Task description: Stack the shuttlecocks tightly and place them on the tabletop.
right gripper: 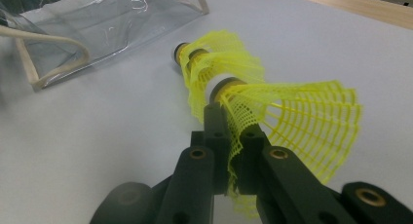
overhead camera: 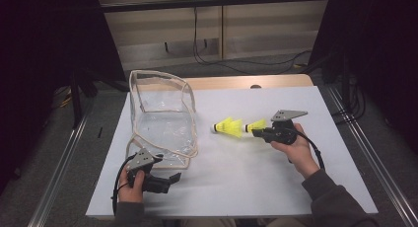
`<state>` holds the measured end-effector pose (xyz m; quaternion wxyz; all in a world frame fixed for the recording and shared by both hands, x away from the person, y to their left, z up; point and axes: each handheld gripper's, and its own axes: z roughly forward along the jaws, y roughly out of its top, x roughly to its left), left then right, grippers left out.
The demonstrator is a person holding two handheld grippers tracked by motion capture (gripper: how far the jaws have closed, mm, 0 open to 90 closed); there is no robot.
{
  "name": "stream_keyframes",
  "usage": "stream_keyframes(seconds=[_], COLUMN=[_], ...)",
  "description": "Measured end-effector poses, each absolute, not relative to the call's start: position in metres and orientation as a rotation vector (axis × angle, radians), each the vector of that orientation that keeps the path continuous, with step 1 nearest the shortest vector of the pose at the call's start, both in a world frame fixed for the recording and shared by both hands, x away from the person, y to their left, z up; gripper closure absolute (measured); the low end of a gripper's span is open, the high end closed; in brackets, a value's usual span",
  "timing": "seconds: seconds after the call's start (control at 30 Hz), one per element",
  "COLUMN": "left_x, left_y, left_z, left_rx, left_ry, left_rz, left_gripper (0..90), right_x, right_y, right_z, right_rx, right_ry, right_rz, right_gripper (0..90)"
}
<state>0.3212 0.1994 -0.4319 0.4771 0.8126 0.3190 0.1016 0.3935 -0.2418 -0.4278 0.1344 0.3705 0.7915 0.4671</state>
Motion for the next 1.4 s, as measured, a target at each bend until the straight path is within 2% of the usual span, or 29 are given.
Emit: stream_keyframes(seconds=[1.4], left_x=[0.3211], left_y=[0.1994], left_z=[-0.4321], left_rx=[1.988], left_ry=[0.78], left_rz=[0.25], left_gripper=[3.8], right_x=[0.4029], right_y=[-0.2328], right_z=[-0.4336], right_rx=[1.106], right_ry=[2.272], right_rz=[1.356], right_gripper=[86.7])
